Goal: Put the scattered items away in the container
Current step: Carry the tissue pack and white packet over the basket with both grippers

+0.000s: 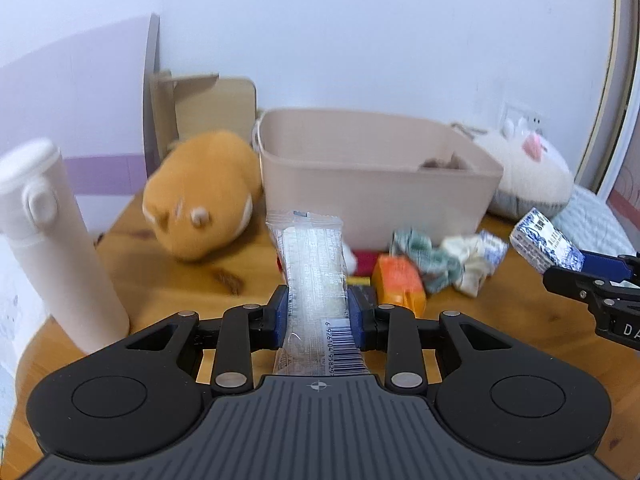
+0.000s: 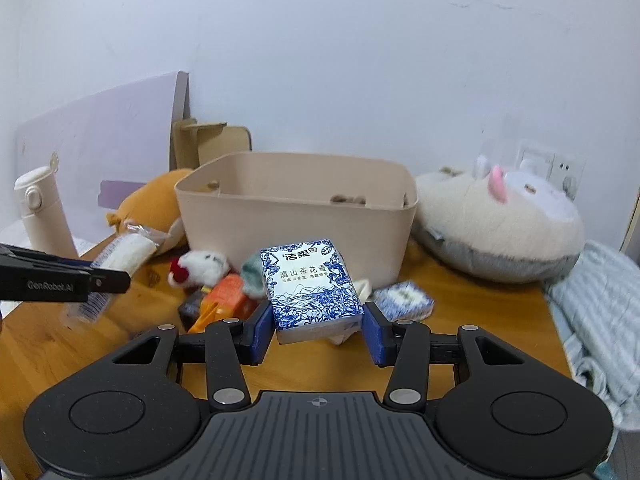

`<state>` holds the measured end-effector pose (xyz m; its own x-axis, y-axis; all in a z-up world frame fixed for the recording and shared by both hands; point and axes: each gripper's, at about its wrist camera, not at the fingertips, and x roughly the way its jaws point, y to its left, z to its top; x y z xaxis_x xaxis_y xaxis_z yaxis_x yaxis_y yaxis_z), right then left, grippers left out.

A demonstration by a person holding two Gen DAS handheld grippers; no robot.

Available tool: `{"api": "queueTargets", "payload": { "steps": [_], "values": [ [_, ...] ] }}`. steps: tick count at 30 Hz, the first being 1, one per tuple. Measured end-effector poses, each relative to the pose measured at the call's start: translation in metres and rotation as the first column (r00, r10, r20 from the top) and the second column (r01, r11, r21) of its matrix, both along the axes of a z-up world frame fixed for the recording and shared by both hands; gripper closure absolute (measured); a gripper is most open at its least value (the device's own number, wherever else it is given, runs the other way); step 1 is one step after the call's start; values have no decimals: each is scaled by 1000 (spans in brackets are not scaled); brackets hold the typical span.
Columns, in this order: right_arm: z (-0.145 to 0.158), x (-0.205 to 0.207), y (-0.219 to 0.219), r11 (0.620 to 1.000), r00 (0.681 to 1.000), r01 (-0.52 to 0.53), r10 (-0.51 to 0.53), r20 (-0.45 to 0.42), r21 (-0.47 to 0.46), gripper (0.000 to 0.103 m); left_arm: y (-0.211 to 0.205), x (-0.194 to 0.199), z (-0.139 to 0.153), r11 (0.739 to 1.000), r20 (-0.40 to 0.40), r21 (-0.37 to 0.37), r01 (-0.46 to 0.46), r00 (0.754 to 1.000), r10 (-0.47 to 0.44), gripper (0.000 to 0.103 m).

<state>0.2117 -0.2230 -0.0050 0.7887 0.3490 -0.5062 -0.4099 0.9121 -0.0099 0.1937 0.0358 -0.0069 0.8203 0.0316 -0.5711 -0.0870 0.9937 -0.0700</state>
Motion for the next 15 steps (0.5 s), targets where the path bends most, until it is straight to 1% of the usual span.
{"api": "queueTargets", "payload": {
  "steps": [9,15],
  "values": [
    [31,18,-5,1000,997,21,-21,71,3,59,-9,26,36,998,82,49,32,996,-36,72],
    [50,39,1,1000,994,21,-21,108,8,59,-17,52,55,997,113,62,54,992,-61,72]
  ]
}}
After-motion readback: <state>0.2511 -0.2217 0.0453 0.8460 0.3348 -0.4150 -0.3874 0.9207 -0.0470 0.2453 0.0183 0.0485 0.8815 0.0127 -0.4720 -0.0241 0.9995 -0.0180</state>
